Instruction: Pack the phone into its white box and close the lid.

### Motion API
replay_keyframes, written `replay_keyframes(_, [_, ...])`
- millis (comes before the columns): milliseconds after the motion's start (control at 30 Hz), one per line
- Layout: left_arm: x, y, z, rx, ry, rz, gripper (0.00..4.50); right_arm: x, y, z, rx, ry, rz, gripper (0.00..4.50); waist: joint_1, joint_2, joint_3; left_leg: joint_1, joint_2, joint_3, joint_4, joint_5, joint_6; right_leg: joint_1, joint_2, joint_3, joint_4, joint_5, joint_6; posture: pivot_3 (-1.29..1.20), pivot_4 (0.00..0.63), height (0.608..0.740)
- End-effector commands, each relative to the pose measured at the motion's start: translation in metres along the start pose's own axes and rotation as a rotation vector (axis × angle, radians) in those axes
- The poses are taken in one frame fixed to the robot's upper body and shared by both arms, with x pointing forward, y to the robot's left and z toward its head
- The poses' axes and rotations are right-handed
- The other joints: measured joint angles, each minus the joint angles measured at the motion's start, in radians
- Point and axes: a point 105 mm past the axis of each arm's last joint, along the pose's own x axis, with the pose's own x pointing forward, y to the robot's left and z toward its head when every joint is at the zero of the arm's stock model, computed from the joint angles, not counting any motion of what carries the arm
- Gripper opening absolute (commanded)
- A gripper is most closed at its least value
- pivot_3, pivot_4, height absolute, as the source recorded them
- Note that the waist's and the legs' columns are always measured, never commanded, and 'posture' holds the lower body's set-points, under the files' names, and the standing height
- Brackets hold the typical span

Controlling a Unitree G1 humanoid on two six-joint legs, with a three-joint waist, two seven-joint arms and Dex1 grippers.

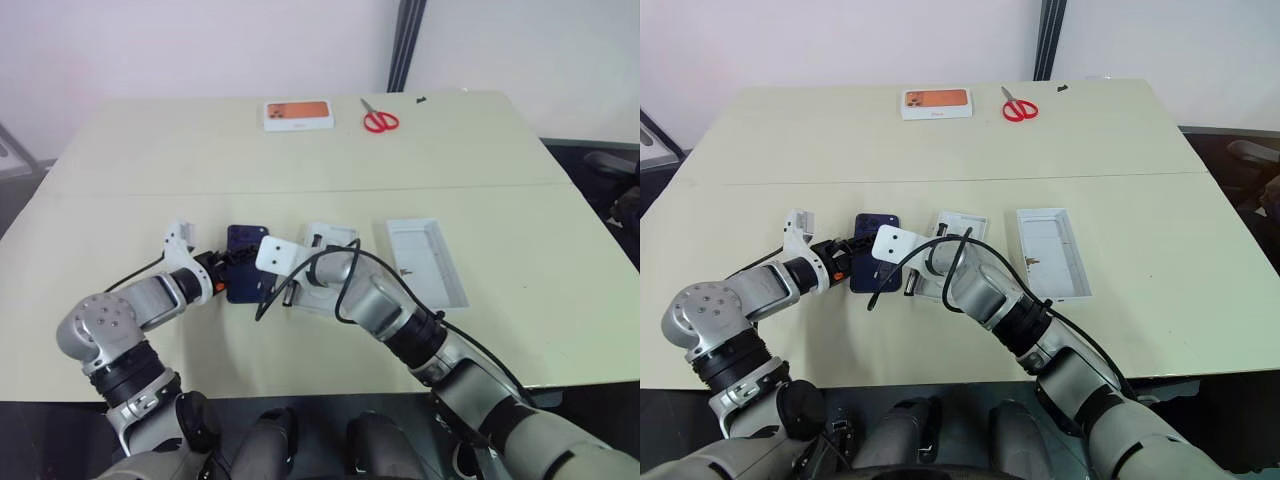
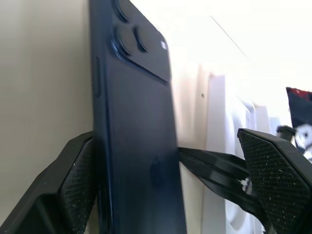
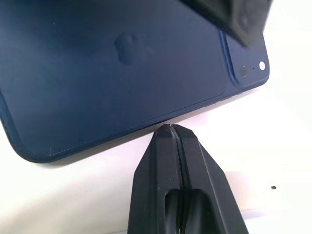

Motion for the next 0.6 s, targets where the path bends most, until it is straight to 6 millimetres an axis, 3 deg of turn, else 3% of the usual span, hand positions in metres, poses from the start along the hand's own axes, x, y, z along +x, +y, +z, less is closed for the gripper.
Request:
replay_keyframes(33, [-0.002,-0.006,0.008,-0.006,-0.03,-0.024,4.45,-0.002,0.002,0.012,-0.018,-0.045,0.002,0.0,0.0,0.0,0.0,0.0,0.0,0.0,0.0,0.0,0.0,0.0,0.0,0.0,0.0,0.0,0.0,0.0,0.15,0.74])
replay_keyframes(133, [-0.001,-0.006,0.009,-0.011,-0.03,-0.028,3.61,-0.003,0.0,0.014,-0.02,-0.051,-0.003,0.0,0.0,0.0,0.0,0.0,0.0,0.0,0.0,0.0,0.0,0.0,0.0,0.0,0.0,0.0,0.0,0.0,0.15,0.74])
replay_keyframes(267, [-0.001,-0.008,0.009,-0.013,-0.03,-0.036,1.65,-0.006,-0.004,0.016,-0.021,-0.059,-0.014,0.0,0.001,0.0,0.0,0.0,0.0,0.0,0.0,0.0,0.0,0.0,0.0,0.0,0.0,0.0,0.0,0.0,0.15,0.74])
replay_keyframes(600, [-0.001,-0.009,0.009,-0.038,-0.04,-0.061,1.65,-0.024,-0.014,0.023,-0.012,-0.099,-0.035,0.0,0.001,0.0,0.0,-0.001,0.0,0.0,0.0,0.0,0.0,-0.001,0.0,0.0,0.0,0.0,0.0,0.0,0.15,0.74])
